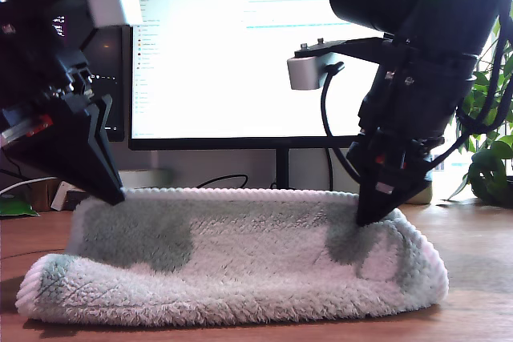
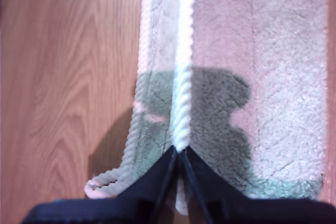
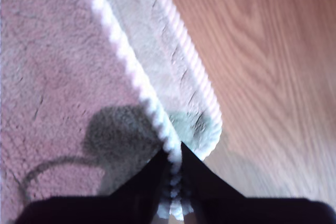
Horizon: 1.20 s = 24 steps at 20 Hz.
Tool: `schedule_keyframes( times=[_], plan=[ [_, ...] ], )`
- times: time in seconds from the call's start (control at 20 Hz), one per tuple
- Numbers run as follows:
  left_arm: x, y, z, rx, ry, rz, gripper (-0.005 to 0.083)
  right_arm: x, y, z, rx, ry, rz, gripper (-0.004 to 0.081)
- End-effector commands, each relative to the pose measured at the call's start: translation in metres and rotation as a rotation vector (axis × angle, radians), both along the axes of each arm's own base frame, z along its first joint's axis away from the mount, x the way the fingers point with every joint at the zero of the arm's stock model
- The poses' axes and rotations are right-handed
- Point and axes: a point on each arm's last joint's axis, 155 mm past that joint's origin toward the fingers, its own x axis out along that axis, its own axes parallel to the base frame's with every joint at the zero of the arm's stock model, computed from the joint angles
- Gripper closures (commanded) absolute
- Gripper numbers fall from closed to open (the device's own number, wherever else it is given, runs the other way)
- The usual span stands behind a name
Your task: Fold the tea towel to a neat square and place it to the right
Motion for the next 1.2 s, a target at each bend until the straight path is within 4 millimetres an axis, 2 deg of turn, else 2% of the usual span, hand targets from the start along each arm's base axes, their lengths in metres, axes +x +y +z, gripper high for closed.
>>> schedule_keyframes(
  times=[0.0,0.3,0.55,0.8,0.85,1.05,1.15],
  plan=[
    [0.0,0.001,-0.009,0.013,0.022,-0.001,0.0798,0.003,0.005,-0.006,0.0,0.001,0.004,0.0781],
    [0.013,0.002,-0.015,0.006,0.011,0.021,0.0797,0.01,0.011,-0.016,0.005,-0.005,0.005,0.0781],
    [0.014,0.004,-0.029,0.009,0.055,0.029,0.0797,0.01,0.01,-0.029,-0.013,0.017,0.003,0.0781],
    [0.02,0.001,-0.025,-0.019,0.038,0.028,0.0797,0.012,0.009,-0.036,-0.022,0.027,-0.002,0.0778],
    [0.02,0.0,-0.024,-0.023,0.037,0.028,0.0793,0.014,0.01,-0.035,-0.016,0.019,-0.002,0.0756],
    [0.021,0.0,-0.024,-0.026,0.035,0.031,0.0635,0.016,0.009,-0.035,-0.022,0.01,-0.009,0.0587],
    [0.022,0.0,-0.023,-0.028,0.032,0.032,0.0584,0.018,0.007,-0.034,-0.029,-0.002,-0.017,0.0517]
  ],
)
